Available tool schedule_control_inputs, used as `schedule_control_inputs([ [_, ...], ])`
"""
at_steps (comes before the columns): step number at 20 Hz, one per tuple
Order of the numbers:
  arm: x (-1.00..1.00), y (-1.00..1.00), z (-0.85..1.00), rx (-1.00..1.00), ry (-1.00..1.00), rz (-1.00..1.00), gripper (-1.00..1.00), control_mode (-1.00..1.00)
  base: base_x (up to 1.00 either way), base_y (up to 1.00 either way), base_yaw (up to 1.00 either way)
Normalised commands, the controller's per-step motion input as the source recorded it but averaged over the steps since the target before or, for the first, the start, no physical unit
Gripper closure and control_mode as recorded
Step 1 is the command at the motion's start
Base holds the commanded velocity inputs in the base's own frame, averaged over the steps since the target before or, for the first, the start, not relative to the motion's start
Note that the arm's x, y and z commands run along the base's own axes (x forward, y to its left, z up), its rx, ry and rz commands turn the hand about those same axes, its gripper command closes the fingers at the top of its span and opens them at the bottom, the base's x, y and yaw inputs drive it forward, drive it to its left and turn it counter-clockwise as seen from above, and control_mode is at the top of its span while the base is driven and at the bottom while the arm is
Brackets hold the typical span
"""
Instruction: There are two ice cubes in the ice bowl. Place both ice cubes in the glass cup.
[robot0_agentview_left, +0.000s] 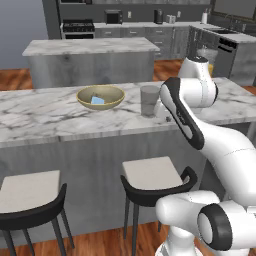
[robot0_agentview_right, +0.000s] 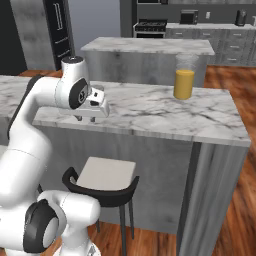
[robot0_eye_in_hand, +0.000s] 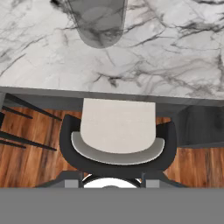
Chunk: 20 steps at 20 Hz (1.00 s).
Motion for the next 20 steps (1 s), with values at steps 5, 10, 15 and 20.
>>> schedule_control_inputs([
  [5,-0.18,0.00,0.00,0.00,-0.04,0.00,-1.00,-1.00,0.00,0.00,0.00],
  [10,0.00,0.00,0.00,0.00,0.00,0.00,-1.00,-1.00,0.00,0.00,0.00],
  [15,-0.25,0.00,0.00,0.00,-0.13,0.00,-1.00,-1.00,0.00,0.00,0.00],
  [20,-0.12,0.00,0.01,0.00,-0.07,0.00,-1.00,-1.00,0.00,0.00,0.00],
])
